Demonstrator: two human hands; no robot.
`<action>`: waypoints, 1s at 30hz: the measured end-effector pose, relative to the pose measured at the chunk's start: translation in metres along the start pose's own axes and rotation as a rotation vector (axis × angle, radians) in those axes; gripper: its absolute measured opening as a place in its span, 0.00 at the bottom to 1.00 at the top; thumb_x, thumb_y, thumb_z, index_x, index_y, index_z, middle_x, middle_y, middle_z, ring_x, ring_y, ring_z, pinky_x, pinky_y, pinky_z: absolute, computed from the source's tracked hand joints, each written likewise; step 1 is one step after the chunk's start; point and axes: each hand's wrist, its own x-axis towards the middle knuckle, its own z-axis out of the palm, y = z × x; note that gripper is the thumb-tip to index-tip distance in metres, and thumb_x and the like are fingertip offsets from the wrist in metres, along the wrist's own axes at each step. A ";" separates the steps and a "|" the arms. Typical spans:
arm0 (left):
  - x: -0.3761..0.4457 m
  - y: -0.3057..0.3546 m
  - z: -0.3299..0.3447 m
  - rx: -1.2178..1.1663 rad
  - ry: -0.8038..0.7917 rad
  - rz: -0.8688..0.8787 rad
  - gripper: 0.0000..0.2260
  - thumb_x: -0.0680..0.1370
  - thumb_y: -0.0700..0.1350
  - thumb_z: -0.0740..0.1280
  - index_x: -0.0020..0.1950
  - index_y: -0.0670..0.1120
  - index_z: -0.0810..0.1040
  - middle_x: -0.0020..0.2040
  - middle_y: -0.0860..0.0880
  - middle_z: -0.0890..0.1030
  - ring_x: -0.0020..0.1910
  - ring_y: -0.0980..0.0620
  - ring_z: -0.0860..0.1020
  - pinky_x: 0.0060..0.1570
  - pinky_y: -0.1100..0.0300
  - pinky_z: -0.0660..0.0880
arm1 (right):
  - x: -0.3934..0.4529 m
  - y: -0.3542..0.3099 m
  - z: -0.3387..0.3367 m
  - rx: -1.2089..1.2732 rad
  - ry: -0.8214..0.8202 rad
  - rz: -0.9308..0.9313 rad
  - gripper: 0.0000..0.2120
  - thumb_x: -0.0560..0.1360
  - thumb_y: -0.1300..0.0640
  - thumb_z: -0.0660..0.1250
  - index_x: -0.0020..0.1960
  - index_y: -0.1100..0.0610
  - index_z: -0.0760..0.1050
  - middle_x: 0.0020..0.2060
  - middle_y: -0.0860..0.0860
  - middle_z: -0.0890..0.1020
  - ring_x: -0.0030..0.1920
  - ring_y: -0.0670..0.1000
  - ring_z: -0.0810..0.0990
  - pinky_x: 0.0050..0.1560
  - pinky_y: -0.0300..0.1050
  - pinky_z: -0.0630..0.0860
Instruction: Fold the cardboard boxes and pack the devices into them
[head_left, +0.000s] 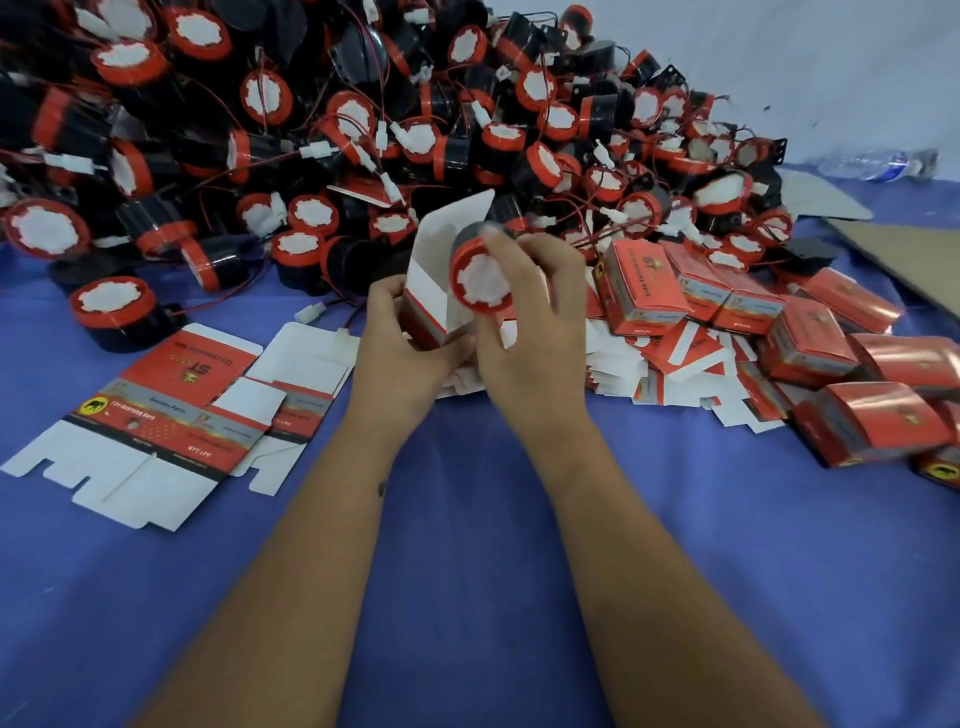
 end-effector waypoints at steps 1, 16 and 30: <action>0.000 -0.001 0.000 0.016 -0.007 0.003 0.27 0.70 0.42 0.79 0.64 0.51 0.69 0.52 0.58 0.80 0.47 0.67 0.79 0.43 0.70 0.77 | -0.001 -0.001 0.001 -0.009 -0.047 0.015 0.27 0.69 0.73 0.69 0.67 0.60 0.75 0.60 0.59 0.74 0.62 0.56 0.72 0.60 0.53 0.75; 0.004 -0.003 -0.001 0.099 0.006 -0.049 0.25 0.74 0.38 0.73 0.67 0.51 0.69 0.55 0.58 0.80 0.54 0.60 0.79 0.52 0.60 0.77 | -0.007 -0.005 0.001 0.093 -0.301 0.170 0.21 0.72 0.64 0.67 0.65 0.58 0.73 0.59 0.51 0.80 0.61 0.47 0.71 0.66 0.54 0.71; 0.005 -0.003 -0.001 0.105 0.007 -0.057 0.25 0.73 0.42 0.75 0.63 0.57 0.68 0.53 0.61 0.78 0.53 0.63 0.77 0.49 0.65 0.75 | -0.009 -0.002 0.006 -0.336 -0.412 0.167 0.19 0.79 0.48 0.56 0.64 0.53 0.75 0.58 0.48 0.81 0.67 0.51 0.68 0.71 0.53 0.51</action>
